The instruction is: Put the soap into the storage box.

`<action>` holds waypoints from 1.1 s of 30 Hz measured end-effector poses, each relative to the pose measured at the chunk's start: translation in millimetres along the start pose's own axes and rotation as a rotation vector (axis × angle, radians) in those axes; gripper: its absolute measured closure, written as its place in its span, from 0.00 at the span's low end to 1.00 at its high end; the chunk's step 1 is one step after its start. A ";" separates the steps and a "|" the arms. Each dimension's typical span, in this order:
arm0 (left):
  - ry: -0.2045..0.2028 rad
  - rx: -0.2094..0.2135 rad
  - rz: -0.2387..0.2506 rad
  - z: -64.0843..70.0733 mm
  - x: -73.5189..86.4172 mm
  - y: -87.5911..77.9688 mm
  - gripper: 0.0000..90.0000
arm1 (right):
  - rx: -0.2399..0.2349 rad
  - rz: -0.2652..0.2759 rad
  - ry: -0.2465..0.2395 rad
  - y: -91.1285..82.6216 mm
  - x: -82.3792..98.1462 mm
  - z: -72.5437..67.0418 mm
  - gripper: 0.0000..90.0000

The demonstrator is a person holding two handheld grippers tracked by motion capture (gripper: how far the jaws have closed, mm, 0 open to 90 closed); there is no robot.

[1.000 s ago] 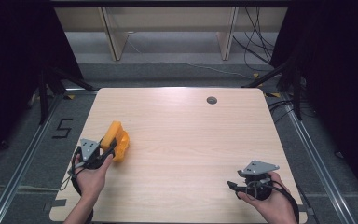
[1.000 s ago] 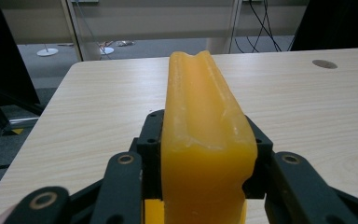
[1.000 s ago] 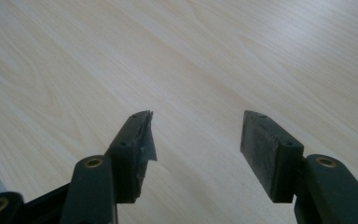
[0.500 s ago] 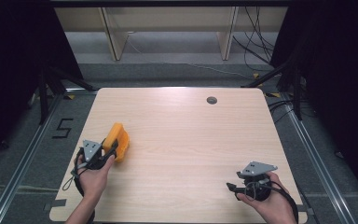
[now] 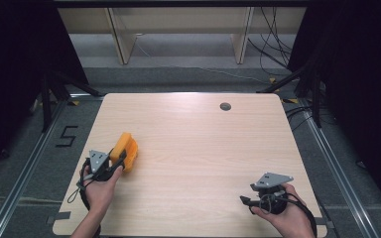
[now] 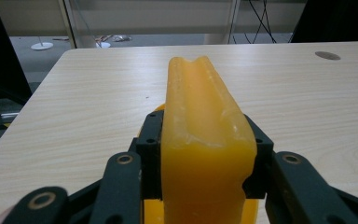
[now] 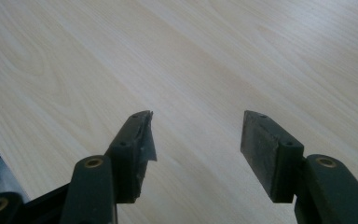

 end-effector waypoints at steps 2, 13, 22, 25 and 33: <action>0.000 -0.004 -0.004 0.2 0.6 -0.2 0.67 | 0.001 -0.001 -0.005 0.2 0.0 -0.4 0.49; 0.027 0.024 -0.080 2.1 -3.4 -4.0 0.47 | 0.014 0.025 -0.007 2.6 -0.2 -0.2 0.49; 0.026 0.044 -0.097 0.7 -8.2 -14.0 0.40 | 0.008 0.020 -0.016 2.8 0.4 -0.1 0.48; 0.023 0.052 -0.098 0.8 -8.8 -16.3 0.39 | 0.009 0.022 -0.018 3.0 0.2 0.3 0.48; 0.029 0.060 -0.091 1.5 -12.0 -26.5 0.37 | -0.014 0.004 -0.041 2.8 1.4 1.0 0.48</action>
Point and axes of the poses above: each handheld gripper's, and its own axes: y roughly forward along the jaws, x roughly out of its underside, z roughly to its right, the point moved 6 cm from there along y, roughly forward along the jaws, and after that the axes turned 5 degrees about -y, right-handed, at the moved point
